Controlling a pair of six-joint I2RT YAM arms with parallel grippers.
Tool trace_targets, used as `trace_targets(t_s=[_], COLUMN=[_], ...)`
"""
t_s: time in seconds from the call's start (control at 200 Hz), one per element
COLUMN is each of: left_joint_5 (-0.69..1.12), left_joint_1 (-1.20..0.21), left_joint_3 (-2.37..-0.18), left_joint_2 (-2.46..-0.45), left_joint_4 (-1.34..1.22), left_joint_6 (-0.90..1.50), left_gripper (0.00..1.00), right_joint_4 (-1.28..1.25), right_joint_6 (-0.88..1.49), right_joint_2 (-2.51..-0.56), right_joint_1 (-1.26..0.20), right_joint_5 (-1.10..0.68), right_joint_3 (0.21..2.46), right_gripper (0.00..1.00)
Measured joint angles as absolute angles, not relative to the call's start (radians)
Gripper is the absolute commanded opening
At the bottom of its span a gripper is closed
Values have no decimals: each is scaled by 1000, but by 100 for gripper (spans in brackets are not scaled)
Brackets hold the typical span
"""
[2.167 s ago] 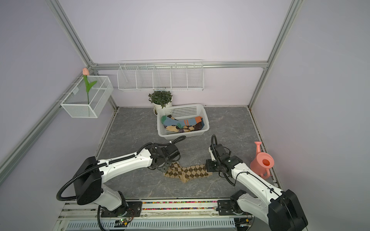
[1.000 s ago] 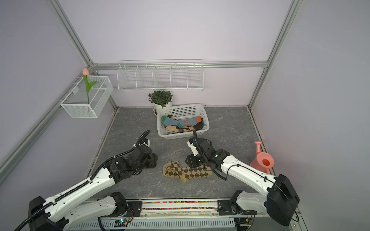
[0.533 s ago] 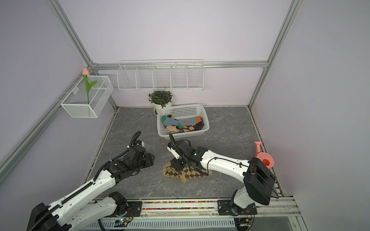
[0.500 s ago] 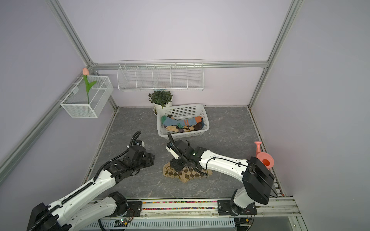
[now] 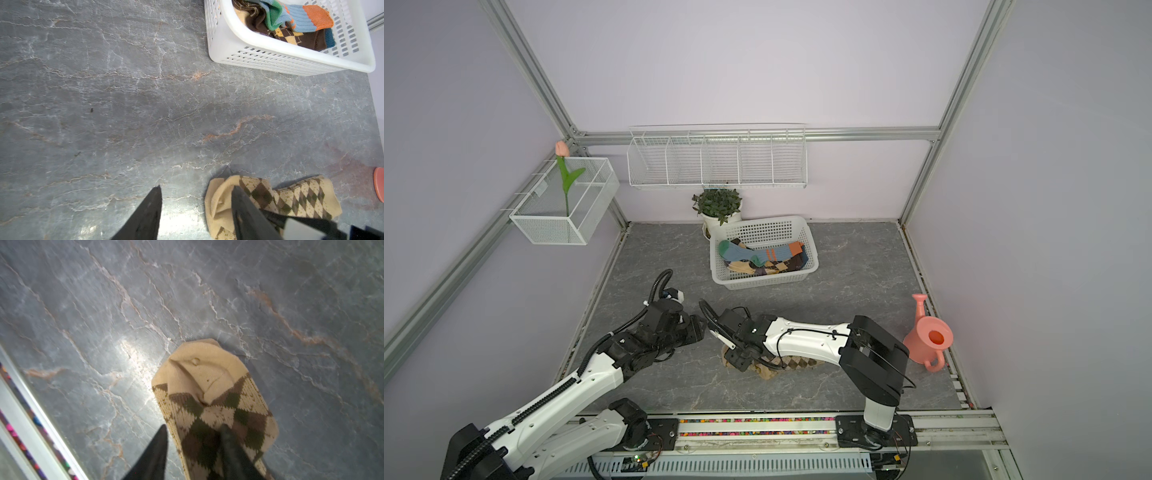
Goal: Place the socks together as a pair
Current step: Flatten out the sock.
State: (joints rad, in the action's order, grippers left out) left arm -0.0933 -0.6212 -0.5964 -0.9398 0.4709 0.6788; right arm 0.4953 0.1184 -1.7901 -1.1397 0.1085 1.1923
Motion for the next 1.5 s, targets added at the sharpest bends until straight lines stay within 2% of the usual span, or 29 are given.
trace_targets(t_s=[0.145,0.41,0.675,0.775,0.845,1.03,1.27,1.499], left_joint_5=[-80,-51,27,58,61,54,76,101], left_joint_1=[-617,-615,-609,-612,-627,-662,-687,-739], left_joint_3=[-596,-596,-596,-594,-583,-568,-538,-489], left_joint_2=[-940,-965,-1093,-1153,-1166,-1087,-1031,-1074], left_joint_4=[469,456,449,456,463,506,502,471], left_joint_6=[676,672,657,646,644,644,654,677], left_gripper=[55,55,56,57,57,58,65,66], right_joint_4=[509,484,413,389,366,262,206,252], right_joint_6=[118,167,250,282,302,371,393,394], right_joint_2=[-1796,-1752,-1756,-1772,-1781,-1799,-1766,-1532], right_joint_1=[-1150,-1160,-1159,-1159,-1161,-1174,-1173,-1095], right_joint_5=[112,50,-35,-64,-84,-147,-150,-93], right_joint_3=[1192,1142,1131,1104,1081,1030,994,931], right_gripper=[7,7,7,12,21,39,49,53])
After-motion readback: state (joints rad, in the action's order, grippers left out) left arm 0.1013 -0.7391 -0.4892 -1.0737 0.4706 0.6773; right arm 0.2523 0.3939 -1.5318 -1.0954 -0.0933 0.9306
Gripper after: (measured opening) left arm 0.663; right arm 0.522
